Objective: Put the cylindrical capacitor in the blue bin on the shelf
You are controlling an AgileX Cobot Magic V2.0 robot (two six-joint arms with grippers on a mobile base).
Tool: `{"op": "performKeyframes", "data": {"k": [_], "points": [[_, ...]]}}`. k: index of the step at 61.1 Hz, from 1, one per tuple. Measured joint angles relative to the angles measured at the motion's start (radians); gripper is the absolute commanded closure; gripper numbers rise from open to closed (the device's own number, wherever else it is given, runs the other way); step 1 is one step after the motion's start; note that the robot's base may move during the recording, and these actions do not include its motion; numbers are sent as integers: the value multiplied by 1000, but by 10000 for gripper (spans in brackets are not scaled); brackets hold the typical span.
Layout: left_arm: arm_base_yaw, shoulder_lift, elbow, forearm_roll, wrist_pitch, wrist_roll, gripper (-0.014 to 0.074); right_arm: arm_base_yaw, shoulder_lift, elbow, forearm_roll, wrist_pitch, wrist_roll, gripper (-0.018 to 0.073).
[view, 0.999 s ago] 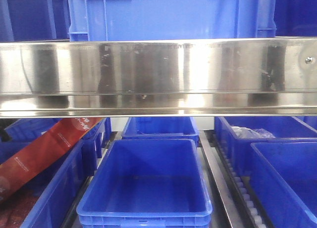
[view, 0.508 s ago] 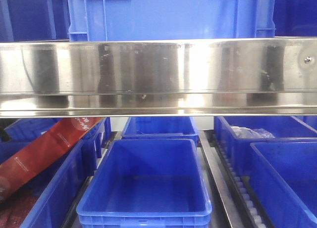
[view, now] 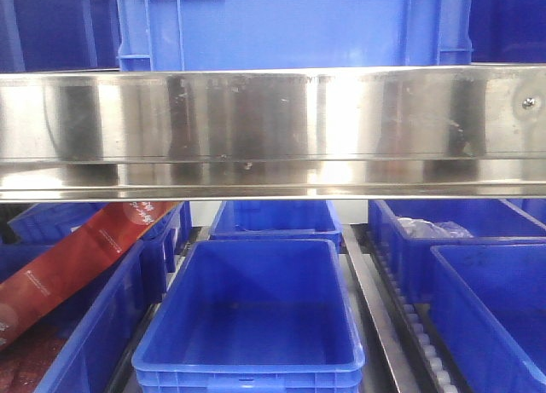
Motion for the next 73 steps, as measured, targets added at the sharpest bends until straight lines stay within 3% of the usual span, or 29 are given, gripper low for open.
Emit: {"op": "performKeyframes", "data": {"k": [15, 30, 49, 73], "points": [[0, -228, 337, -17, -149, 0, 707, 0, -212, 340, 0, -186, 0, 720], [0, -434, 560, -21, -209, 0, 707, 0, -380, 561, 0, -213, 0, 721], [0, -599, 610, -21, -218, 0, 707, 0, -551, 603, 0, -220, 0, 721], [0, -618, 610, -21, -230, 0, 707, 0, -597, 604, 0, -224, 0, 721]]}}
